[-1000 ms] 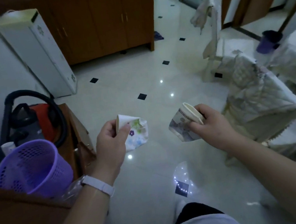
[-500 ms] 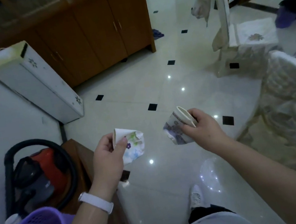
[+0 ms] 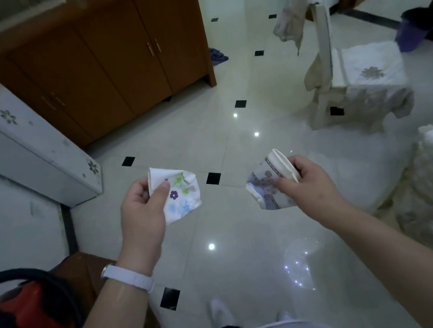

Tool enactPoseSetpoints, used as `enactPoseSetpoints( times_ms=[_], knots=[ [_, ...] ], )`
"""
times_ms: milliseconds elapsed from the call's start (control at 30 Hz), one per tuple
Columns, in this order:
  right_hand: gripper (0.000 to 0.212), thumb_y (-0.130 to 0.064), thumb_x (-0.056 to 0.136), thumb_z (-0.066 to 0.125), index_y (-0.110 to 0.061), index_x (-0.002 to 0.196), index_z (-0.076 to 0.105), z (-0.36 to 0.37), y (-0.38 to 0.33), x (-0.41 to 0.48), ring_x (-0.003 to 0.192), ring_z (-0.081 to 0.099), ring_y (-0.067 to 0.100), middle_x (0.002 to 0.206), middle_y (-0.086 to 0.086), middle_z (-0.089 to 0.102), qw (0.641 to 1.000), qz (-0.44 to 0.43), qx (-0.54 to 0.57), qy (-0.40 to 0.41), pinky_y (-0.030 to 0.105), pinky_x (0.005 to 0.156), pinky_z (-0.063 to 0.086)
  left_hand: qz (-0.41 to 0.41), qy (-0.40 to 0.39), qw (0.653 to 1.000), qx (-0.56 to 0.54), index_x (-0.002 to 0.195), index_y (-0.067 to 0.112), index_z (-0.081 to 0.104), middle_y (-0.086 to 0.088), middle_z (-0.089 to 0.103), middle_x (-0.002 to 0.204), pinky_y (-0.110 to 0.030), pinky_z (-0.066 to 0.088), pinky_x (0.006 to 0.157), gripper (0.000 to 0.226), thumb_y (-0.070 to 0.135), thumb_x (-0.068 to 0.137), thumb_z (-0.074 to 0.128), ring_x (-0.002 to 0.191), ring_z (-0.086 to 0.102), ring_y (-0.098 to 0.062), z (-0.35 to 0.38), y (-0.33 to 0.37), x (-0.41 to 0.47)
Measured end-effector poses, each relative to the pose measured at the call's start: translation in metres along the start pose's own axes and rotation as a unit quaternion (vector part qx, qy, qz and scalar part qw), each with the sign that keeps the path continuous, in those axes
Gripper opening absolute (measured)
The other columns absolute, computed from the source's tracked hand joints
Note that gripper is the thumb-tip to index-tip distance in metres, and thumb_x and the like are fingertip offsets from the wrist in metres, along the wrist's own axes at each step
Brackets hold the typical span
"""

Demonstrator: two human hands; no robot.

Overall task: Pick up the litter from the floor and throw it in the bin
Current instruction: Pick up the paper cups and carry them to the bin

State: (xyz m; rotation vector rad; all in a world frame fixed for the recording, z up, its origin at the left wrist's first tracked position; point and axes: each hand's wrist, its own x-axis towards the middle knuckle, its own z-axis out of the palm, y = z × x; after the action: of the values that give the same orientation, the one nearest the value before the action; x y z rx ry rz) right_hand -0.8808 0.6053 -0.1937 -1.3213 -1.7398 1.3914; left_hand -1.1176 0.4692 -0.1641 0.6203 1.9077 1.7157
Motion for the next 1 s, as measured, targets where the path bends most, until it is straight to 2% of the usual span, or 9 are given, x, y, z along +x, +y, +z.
enactPoseSetpoints(
  times_ms=[200,300,367,500,600,667,733,900,1000],
  knots=[
    [0.014,-0.021,0.083,0.069,-0.034,0.088,0.064,0.018,-0.008,0.079,0.082,0.067,0.023,0.083,-0.006,0.07,0.998,0.044,0.01,0.041,0.044,0.075,0.055,-0.019,-0.062,0.998,-0.027,0.094,0.016,0.066,0.006,0.074,0.079,-0.022,0.055,0.061,0.01,0.006,0.094,0.062,0.073,0.069,-0.009,0.041,-0.021,0.091],
    [0.012,-0.02,0.085,0.07,-0.029,0.09,0.065,0.024,-0.026,0.124,0.083,0.068,0.025,0.084,-0.003,0.071,0.996,0.044,0.0,0.073,0.041,0.074,0.055,-0.038,-0.113,0.992,-0.045,0.096,0.015,0.066,0.007,0.074,0.081,-0.023,0.055,0.063,0.012,0.004,0.094,0.062,0.076,0.069,-0.01,0.056,-0.026,0.149],
    [0.013,-0.021,0.084,0.071,-0.032,0.087,0.065,0.028,-0.042,0.153,0.079,0.067,0.022,0.079,-0.007,0.071,0.994,0.046,-0.001,0.1,0.037,0.072,0.052,-0.041,-0.149,0.987,-0.053,0.097,0.016,0.067,0.005,0.075,0.085,-0.028,0.055,0.067,0.012,0.005,0.094,0.062,0.079,0.07,-0.013,0.066,-0.02,0.192],
    [0.018,-0.024,0.083,0.073,-0.04,0.085,0.066,0.037,-0.069,0.205,0.076,0.066,0.018,0.08,-0.007,0.071,0.988,0.047,0.006,0.15,0.041,0.075,0.052,-0.038,-0.201,0.977,-0.054,0.098,0.019,0.067,0.004,0.075,0.09,-0.032,0.056,0.07,0.014,0.006,0.094,0.063,0.084,0.071,-0.016,0.089,-0.004,0.273],
    [0.014,-0.034,0.074,0.073,-0.037,0.086,0.066,0.045,-0.079,0.242,0.076,0.066,0.024,0.082,0.001,0.071,0.983,0.051,0.016,0.177,0.047,0.076,0.054,-0.027,-0.232,0.972,-0.036,0.099,0.019,0.067,0.003,0.075,0.091,-0.033,0.057,0.072,0.013,0.009,0.094,0.063,0.085,0.071,-0.016,0.107,0.005,0.323],
    [0.022,-0.044,0.068,0.071,-0.037,0.088,0.065,0.049,-0.083,0.261,0.083,0.068,0.031,0.085,0.005,0.071,0.982,0.057,0.014,0.181,0.052,0.08,0.054,-0.026,-0.242,0.969,-0.029,0.1,0.019,0.066,0.004,0.074,0.09,-0.031,0.058,0.07,0.011,0.009,0.094,0.063,0.085,0.071,-0.017,0.12,0.008,0.346],
    [0.031,-0.054,0.062,0.069,-0.039,0.088,0.064,0.046,-0.082,0.285,0.084,0.068,0.03,0.085,0.003,0.071,0.98,0.06,0.012,0.19,0.052,0.08,0.054,-0.032,-0.257,0.966,-0.022,0.1,0.019,0.066,0.006,0.075,0.088,-0.03,0.058,0.069,0.012,0.009,0.095,0.062,0.082,0.071,-0.014,0.134,0.007,0.367],
    [0.01,-0.031,0.083,0.074,-0.031,0.088,0.065,0.026,-0.065,0.361,0.081,0.068,0.023,0.082,-0.002,0.07,0.972,0.071,0.02,0.225,0.048,0.078,0.054,-0.043,-0.269,0.962,0.016,0.1,0.019,0.065,0.009,0.075,0.088,-0.034,0.058,0.074,0.012,0.009,0.095,0.062,0.081,0.071,-0.011,0.184,0.001,0.428],
    [0.01,-0.025,0.086,0.072,-0.03,0.089,0.064,0.016,-0.052,0.419,0.078,0.067,0.02,0.082,-0.002,0.07,0.973,0.076,0.038,0.214,0.045,0.074,0.054,-0.039,-0.272,0.961,0.038,0.101,0.02,0.065,0.008,0.075,0.09,-0.034,0.059,0.073,0.012,0.01,0.095,0.062,0.084,0.072,-0.013,0.224,0.001,0.467]
  ],
)
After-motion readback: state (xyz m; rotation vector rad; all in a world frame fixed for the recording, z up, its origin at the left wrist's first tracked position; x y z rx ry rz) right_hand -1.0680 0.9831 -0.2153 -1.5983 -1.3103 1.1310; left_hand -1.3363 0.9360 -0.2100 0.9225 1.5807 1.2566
